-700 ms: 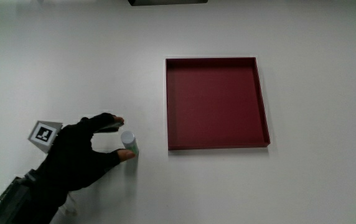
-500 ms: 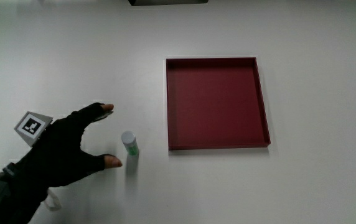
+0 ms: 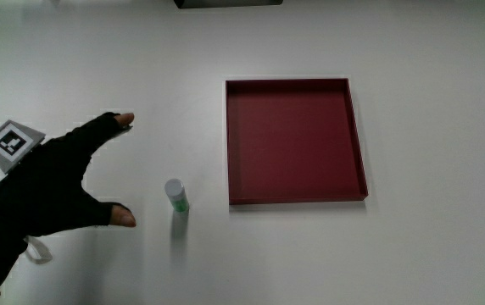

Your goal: Place glue stick

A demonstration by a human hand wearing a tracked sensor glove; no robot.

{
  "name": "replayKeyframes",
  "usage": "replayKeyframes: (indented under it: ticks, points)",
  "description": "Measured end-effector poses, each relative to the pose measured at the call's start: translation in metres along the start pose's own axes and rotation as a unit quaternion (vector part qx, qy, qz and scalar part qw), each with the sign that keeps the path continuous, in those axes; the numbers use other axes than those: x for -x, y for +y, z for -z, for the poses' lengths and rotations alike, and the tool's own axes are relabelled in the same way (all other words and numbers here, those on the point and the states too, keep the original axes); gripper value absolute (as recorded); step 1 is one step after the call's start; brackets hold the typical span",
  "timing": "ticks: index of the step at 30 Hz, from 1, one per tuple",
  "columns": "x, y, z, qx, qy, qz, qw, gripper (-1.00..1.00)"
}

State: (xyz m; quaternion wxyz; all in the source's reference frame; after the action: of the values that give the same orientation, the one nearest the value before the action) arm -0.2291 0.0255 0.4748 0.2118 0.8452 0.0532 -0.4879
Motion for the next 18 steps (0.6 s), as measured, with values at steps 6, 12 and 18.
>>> replayKeyframes:
  ticks: [6,12,18]
  points:
    - [0.011,-0.001,0.002,0.002,-0.04,0.0,0.9992,0.0]
    - [0.015,-0.001,0.001,0.004,-0.036,-0.004,0.9994,-0.03]
    - [0.016,-0.001,0.002,0.005,-0.043,0.003,0.9991,-0.21]
